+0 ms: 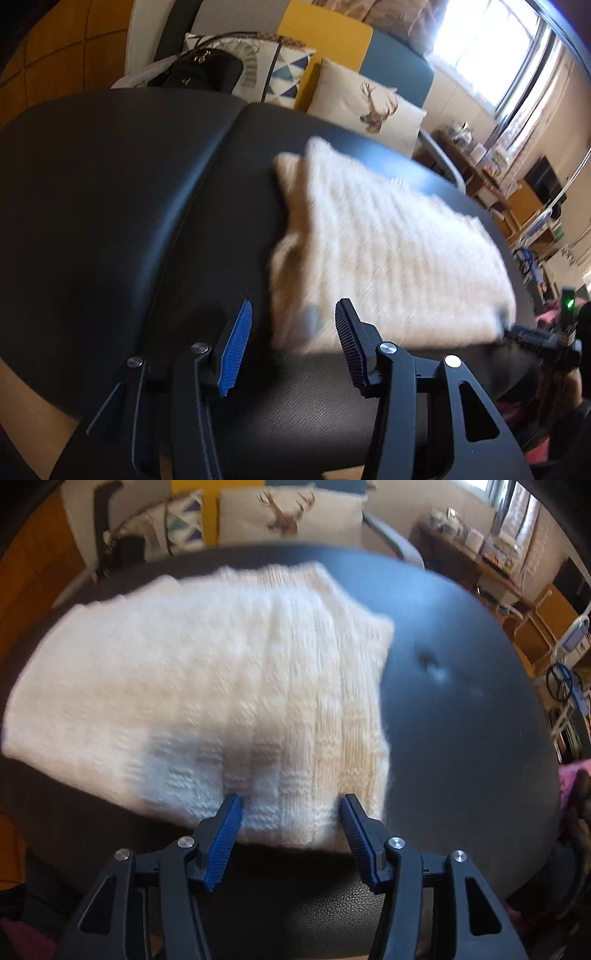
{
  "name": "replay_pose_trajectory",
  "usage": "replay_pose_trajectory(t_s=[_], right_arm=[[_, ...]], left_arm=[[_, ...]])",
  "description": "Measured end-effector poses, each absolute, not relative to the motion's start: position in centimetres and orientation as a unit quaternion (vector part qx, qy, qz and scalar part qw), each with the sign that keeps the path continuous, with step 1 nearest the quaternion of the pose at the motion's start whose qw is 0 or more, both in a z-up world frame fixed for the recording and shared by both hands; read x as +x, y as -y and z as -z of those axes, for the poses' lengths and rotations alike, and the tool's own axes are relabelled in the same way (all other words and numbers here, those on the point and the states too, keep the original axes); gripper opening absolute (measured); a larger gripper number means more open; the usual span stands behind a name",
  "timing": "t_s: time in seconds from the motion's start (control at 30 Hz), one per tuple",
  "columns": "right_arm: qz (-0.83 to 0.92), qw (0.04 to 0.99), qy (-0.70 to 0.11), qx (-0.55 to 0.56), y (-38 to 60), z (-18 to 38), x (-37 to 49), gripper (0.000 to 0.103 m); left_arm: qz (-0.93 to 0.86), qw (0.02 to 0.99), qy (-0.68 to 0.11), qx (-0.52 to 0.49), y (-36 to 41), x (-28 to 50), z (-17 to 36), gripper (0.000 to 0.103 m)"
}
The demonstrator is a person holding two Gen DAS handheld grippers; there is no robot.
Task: Fold clothes
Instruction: 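Pinch the sweater edge with the left gripper and tug it straight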
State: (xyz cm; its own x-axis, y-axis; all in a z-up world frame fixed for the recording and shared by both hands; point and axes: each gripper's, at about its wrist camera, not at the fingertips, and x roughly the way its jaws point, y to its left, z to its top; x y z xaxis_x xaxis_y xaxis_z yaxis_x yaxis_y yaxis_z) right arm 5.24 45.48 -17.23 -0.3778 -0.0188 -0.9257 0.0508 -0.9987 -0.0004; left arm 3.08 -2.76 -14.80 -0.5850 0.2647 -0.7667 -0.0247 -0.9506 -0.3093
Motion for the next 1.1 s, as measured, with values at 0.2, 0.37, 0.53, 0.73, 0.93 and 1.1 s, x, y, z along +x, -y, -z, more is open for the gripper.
replay_pose_trajectory(t_s=[0.2,0.37,0.53,0.73,0.93,1.1], right_arm=[[0.857,0.06,0.001,0.511,-44.8,13.6,6.3,0.056],[0.848,0.063,0.011,0.526,-43.6,15.2,5.2,0.056],[0.843,0.05,-0.005,0.535,-43.2,17.7,4.7,0.058],[0.846,0.056,-0.002,0.53,-43.3,17.8,4.7,0.06],[0.851,0.056,-0.013,0.523,-43.0,17.8,4.9,0.062],[0.843,0.061,0.004,0.534,-43.5,17.1,4.6,0.059]], left_arm=[[-0.876,0.11,0.169,-0.439,3.9,3.6,15.6,0.05],[-0.882,0.144,0.13,-0.43,1.7,3.0,15.6,0.05],[-0.868,0.134,0.129,-0.46,1.5,2.4,17.1,0.012],[-0.876,0.122,0.155,-0.441,3.8,4.4,15.5,0.044],[-0.875,0.122,0.138,-0.448,2.4,2.6,15.8,0.047],[-0.868,0.118,0.074,-0.476,0.1,1.9,16.0,0.016]])
